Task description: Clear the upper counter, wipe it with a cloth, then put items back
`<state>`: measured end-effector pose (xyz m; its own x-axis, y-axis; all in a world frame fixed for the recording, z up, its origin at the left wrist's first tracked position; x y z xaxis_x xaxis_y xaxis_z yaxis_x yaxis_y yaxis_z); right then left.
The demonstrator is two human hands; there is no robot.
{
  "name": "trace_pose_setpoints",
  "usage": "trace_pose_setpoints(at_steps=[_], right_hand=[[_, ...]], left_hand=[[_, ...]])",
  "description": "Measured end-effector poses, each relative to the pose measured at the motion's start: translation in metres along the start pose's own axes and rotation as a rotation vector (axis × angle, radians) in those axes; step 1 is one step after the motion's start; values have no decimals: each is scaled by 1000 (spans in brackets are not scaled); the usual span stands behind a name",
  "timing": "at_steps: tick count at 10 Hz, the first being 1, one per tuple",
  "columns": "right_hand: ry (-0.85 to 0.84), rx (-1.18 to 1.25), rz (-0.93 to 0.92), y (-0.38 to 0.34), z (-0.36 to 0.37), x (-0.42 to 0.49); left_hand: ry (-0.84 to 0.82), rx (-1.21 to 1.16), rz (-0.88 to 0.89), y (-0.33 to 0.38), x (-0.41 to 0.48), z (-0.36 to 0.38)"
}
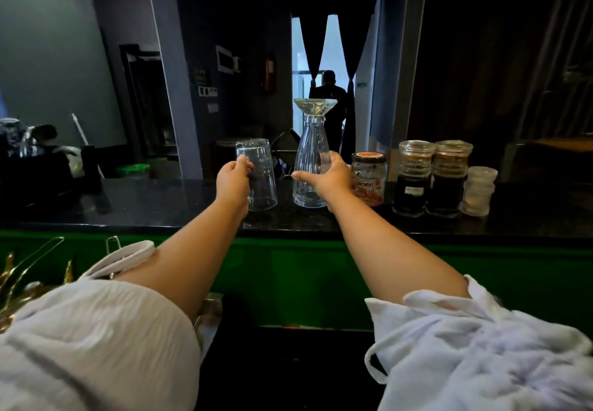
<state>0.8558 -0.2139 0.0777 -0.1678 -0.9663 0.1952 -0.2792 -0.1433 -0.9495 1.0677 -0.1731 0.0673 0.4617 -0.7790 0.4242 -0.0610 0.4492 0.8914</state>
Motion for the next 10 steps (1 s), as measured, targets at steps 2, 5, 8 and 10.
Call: trace_pose_setpoints(at_steps=[2, 5, 8, 10], right_hand=[[12, -77, -2, 7, 8, 17], [10, -67, 51, 23, 19, 24], [34, -70, 58, 24, 21, 22], [16, -128, 103, 33, 23, 15]], left_hand=[[-2, -9, -36, -23, 17, 0], [-49, 27, -13, -26, 21, 1], [-96, 101, 46, -27, 21, 1], [-33, 345, 52, -27, 18, -17]])
Point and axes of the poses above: each hand's wrist, its own x-axis towards the middle knuckle, its own z-axis out of the palm, y = z × x, the point moved 9 cm from there along x, towards the middle knuckle, and after that the axes turned 11 degrees about z, right-handed, at the moved point
